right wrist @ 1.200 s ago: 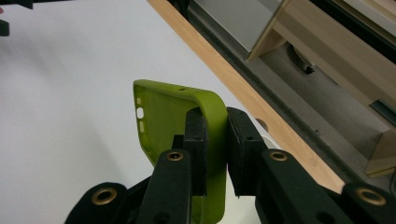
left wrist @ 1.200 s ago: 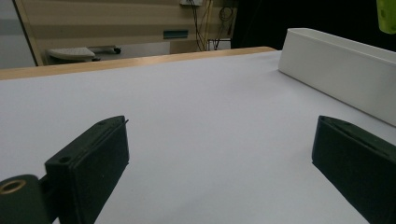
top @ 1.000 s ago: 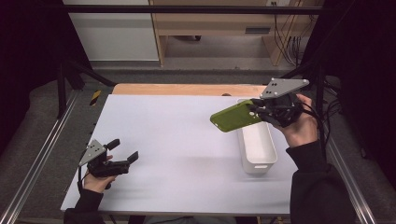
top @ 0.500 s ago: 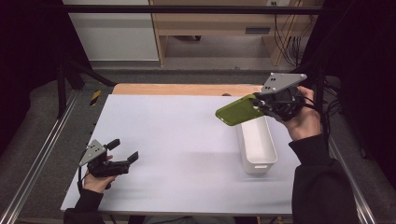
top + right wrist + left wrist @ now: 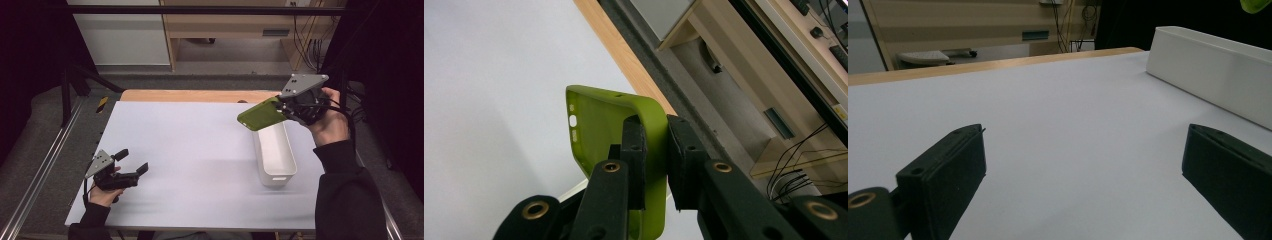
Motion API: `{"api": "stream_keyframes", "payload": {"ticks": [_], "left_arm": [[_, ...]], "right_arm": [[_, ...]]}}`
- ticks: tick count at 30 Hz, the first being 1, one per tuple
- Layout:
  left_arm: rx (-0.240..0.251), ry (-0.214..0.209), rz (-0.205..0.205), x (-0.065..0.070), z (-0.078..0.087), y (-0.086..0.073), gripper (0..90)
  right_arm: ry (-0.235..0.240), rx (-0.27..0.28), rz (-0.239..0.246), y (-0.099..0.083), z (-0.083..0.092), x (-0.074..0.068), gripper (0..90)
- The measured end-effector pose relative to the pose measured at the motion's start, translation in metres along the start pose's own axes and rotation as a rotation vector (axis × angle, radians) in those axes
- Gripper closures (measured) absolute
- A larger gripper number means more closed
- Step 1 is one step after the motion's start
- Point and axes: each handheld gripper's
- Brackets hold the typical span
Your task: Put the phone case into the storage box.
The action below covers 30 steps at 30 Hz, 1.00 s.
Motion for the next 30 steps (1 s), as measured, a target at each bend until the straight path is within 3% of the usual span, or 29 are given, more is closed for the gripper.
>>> {"api": "stream_keyframes", "payload": {"ticks": [9,30], "left_arm": [[0.0,0.0,-0.002,0.001,-0.001,0.0,3.3],[-0.004,-0.001,-0.01,0.001,-0.002,-0.001,3.3]], "right_arm": [[-0.012,-0.021,0.0,-0.002,0.001,0.006,79.6],[-0.059,-0.065,0.052,-0.004,-0.003,0.015,79.5]]}}
Point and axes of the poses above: each handheld gripper's, and its own axes: z roughly backward along the jaws, y roughly out of its top, x roughly to its right, and after that the axes turned 8 degrees about -x, right-handed
